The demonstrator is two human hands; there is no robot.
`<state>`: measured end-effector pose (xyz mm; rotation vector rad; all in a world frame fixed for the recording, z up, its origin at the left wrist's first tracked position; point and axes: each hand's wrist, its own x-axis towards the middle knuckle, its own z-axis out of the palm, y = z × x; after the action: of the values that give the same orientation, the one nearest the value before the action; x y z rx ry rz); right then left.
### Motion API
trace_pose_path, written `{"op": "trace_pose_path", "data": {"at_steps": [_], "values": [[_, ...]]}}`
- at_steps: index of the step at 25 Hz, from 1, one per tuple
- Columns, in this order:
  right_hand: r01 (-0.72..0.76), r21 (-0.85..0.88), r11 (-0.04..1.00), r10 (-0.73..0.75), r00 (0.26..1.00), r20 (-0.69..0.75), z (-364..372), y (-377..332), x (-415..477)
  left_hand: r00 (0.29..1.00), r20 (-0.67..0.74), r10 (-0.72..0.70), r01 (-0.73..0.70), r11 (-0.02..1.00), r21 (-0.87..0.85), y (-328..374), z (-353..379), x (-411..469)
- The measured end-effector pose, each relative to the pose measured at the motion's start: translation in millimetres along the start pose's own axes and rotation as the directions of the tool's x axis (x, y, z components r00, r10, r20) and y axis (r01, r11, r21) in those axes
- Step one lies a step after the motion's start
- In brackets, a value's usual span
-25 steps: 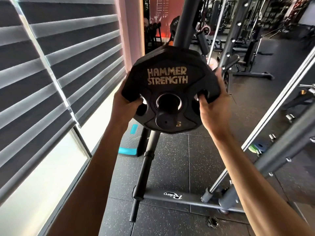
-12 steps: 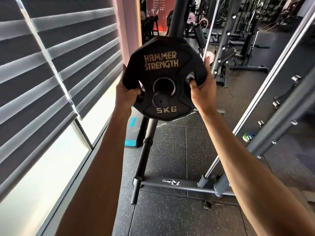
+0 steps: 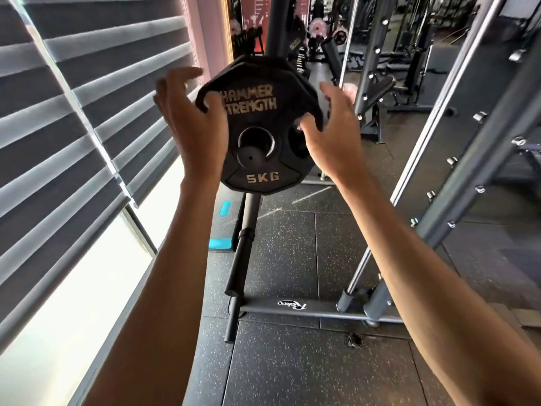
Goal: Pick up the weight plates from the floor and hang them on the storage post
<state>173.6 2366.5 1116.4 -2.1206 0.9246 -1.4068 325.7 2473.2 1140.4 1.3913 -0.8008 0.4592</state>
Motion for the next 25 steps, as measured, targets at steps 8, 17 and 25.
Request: {"op": "trace_pose_path", "data": {"at_steps": [8,17,25], "values": [[-0.043,-0.431,0.901,0.177,0.945,0.274,-212,65,-21,0.793,0.603,0.084,-0.072,0.996,-0.044,151,147,-127],[-0.447,-0.646,0.619,0.597,0.802,0.017,-517,257,-160,0.143,0.984,0.107,-0.014,0.994,-0.106,334,341,-446],[-0.603,-0.672,0.430,0.834,0.550,0.041,-603,431,-228,-0.250,0.967,0.051,-0.148,0.985,-0.091,351,457,-628]]}}
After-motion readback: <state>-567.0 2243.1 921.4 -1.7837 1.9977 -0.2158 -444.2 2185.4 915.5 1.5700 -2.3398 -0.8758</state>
